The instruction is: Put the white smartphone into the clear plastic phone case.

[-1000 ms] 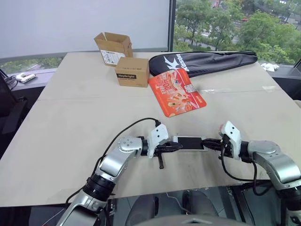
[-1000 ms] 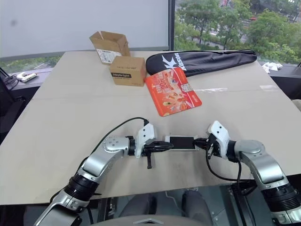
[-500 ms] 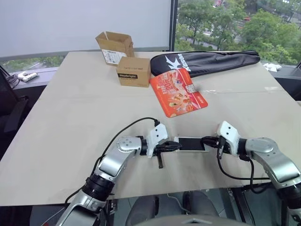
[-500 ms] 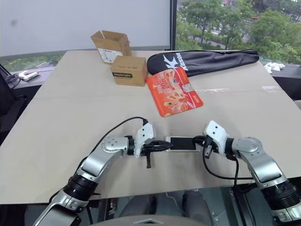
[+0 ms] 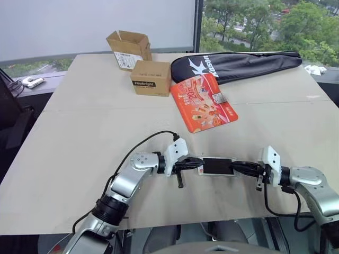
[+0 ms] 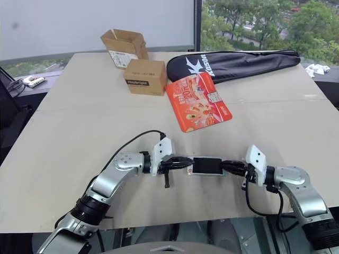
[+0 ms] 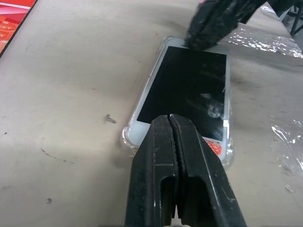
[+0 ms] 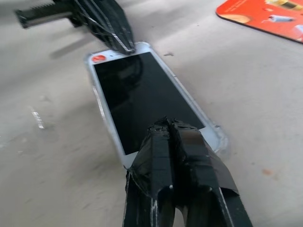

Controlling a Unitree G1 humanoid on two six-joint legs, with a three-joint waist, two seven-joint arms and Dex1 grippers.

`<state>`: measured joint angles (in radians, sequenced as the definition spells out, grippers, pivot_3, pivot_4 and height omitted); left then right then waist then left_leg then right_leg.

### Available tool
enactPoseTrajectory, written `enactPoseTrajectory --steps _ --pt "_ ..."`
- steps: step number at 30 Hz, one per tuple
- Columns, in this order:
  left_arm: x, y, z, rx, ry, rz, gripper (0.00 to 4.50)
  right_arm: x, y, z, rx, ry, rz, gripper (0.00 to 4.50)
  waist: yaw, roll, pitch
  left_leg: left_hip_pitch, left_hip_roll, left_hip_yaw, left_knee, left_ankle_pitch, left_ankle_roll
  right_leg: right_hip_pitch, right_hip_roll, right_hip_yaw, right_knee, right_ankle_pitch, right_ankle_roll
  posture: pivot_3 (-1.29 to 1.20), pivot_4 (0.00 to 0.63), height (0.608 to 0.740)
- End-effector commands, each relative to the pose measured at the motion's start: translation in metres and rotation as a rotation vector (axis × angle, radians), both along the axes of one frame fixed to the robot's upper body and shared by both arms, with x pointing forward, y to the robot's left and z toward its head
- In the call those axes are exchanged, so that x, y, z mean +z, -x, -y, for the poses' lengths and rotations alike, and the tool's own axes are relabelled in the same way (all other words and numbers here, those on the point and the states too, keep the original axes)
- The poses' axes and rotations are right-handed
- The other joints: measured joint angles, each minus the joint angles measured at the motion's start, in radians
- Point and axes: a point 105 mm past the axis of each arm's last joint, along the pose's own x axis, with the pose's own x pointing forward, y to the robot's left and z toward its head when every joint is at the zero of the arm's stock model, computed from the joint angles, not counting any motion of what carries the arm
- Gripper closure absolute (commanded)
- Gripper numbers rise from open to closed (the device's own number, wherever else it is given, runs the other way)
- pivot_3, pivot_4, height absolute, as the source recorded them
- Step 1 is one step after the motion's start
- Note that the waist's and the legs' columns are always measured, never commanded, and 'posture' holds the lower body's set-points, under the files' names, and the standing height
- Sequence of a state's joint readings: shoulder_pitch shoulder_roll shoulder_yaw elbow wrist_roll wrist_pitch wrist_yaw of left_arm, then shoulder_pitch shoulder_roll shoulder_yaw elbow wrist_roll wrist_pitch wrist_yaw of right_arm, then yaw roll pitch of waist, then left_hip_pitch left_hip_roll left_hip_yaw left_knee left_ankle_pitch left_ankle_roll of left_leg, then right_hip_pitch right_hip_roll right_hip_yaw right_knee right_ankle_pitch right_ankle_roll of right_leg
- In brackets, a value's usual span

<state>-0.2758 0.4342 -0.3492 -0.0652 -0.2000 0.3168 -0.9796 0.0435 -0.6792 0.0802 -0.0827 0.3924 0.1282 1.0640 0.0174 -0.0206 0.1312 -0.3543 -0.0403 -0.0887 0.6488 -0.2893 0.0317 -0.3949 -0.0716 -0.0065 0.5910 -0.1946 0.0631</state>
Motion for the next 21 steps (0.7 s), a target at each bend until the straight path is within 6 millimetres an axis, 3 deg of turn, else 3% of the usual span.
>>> enactPoseTrajectory --steps 1,12,21 --pt "-0.009 -0.002 -0.004 0.017 -0.029 -0.028 4.50 -0.039 0.033 0.002 0.050 0.030 -0.213 4.45 0.000 0.002 0.001 0.000 0.000 -0.001 0.000 0.000 0.000 0.000 0.000 -0.001 0.000 0.000 -0.001 0.00 0.150 0.740" --pt "-0.009 -0.001 -0.003 0.009 -0.032 -0.029 4.50 -0.045 0.042 0.008 0.071 0.063 -0.235 4.45 -0.001 0.004 0.002 -0.001 0.000 -0.001 0.000 0.000 0.000 0.000 0.001 -0.001 0.000 -0.002 0.001 0.00 0.150 0.740" --pt "-0.010 0.000 -0.005 0.007 -0.039 -0.028 4.50 -0.063 0.033 0.018 -0.014 0.148 -0.239 4.45 -0.001 0.002 0.001 0.000 0.000 0.000 0.001 0.000 0.000 0.000 0.001 -0.001 0.000 -0.002 0.001 0.00 0.150 0.740"
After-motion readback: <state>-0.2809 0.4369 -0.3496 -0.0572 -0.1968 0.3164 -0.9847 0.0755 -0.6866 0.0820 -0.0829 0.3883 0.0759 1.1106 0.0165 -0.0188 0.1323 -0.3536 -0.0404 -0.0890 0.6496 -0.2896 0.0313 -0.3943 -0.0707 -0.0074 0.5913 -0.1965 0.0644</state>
